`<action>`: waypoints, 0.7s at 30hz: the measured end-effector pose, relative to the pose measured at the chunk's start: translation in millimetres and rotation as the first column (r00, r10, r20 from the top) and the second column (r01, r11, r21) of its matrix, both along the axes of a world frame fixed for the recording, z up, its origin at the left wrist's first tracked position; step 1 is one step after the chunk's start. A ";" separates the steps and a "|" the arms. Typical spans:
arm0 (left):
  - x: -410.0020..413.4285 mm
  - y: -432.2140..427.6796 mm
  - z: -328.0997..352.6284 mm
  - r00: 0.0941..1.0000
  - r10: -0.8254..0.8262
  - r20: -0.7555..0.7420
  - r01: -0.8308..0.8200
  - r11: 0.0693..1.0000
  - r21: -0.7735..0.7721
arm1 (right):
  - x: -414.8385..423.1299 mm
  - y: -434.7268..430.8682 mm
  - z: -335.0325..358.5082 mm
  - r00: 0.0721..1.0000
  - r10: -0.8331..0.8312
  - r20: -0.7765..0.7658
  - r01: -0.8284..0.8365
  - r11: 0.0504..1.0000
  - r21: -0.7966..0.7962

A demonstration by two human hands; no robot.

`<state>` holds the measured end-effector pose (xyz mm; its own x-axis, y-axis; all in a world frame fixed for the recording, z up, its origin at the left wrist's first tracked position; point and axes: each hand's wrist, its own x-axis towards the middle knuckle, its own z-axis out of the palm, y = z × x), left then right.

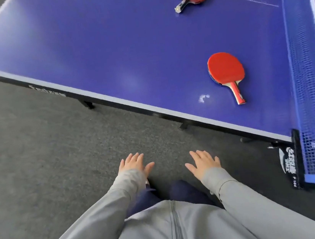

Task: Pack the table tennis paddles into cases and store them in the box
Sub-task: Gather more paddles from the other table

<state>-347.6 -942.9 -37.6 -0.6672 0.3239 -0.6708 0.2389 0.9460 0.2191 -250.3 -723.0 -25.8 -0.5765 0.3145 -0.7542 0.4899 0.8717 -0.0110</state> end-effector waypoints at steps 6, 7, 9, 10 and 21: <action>-64.3 39.6 18.9 0.980 -0.147 -0.136 0.164 0.979 0.121 | -24.4 24.0 15.3 0.961 -0.244 -0.127 0.247 0.969 0.009; -73.7 49.7 20.5 0.973 -0.170 -0.153 0.191 0.972 0.134 | -28.2 32.2 17.7 0.945 -0.289 -0.153 0.294 0.956 0.009; -91.2 71.5 22.4 0.963 -0.206 -0.177 0.232 0.962 0.145 | -36.5 50.9 21.6 0.909 -0.362 -0.206 0.372 0.928 0.010; -99.1 82.6 22.8 0.959 -0.215 -0.185 0.243 0.959 0.147 | -41.2 61.3 22.6 0.894 -0.384 -0.232 0.398 0.917 0.013; -150.3 199.0 19.3 0.959 -0.168 -0.229 0.206 0.967 0.153 | -93.3 190.4 18.8 0.697 -0.446 -0.561 0.594 0.798 0.103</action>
<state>-498.0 -743.9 -18.3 -0.7043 0.5552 -0.4424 0.4669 0.8317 0.3004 -343.6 -532.6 -7.0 -0.5177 0.8139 -0.2638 0.8550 0.4812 -0.1935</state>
